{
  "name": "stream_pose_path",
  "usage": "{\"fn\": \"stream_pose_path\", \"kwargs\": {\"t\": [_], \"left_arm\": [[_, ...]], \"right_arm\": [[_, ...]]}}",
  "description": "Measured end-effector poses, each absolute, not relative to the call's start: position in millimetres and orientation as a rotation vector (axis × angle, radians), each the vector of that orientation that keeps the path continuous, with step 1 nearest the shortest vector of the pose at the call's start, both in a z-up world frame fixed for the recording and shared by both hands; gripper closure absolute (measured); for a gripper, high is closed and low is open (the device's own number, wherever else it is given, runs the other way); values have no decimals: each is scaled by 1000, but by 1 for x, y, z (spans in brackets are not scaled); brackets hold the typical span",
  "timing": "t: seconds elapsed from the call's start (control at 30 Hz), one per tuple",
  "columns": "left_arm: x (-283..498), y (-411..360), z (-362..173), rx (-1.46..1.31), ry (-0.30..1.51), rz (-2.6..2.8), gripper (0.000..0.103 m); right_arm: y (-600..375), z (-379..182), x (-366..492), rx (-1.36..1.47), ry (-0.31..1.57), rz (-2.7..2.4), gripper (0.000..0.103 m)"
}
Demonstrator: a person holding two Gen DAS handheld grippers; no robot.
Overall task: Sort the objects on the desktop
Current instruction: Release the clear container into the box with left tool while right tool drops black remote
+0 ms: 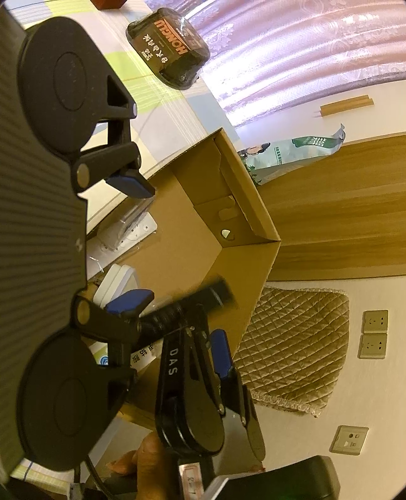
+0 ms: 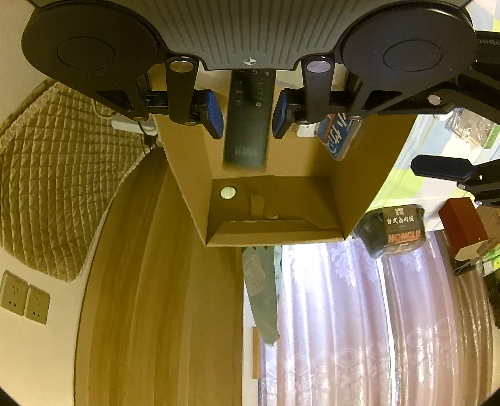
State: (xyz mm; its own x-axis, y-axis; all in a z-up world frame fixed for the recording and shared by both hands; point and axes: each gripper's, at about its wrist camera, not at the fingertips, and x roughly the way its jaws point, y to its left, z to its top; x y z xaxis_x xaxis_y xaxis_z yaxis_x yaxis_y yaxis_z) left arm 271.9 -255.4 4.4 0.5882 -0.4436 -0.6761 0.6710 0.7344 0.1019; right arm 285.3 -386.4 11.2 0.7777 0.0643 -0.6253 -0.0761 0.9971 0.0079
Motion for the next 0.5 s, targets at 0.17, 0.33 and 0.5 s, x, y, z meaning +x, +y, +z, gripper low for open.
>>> {"fn": "stream_pose_path", "kwargs": {"t": [0.17,0.33,0.5], "left_arm": [[266,-247,8,361,673,-656,42],[255,-232,11,347,679,-635,40],[243,-217,15,318,690,-611,39]], "right_arm": [[-386,17,279,-10,667,70,65],[-386,22,265,10,668,65,65],[-379,28,249,13,666,72,65]]}}
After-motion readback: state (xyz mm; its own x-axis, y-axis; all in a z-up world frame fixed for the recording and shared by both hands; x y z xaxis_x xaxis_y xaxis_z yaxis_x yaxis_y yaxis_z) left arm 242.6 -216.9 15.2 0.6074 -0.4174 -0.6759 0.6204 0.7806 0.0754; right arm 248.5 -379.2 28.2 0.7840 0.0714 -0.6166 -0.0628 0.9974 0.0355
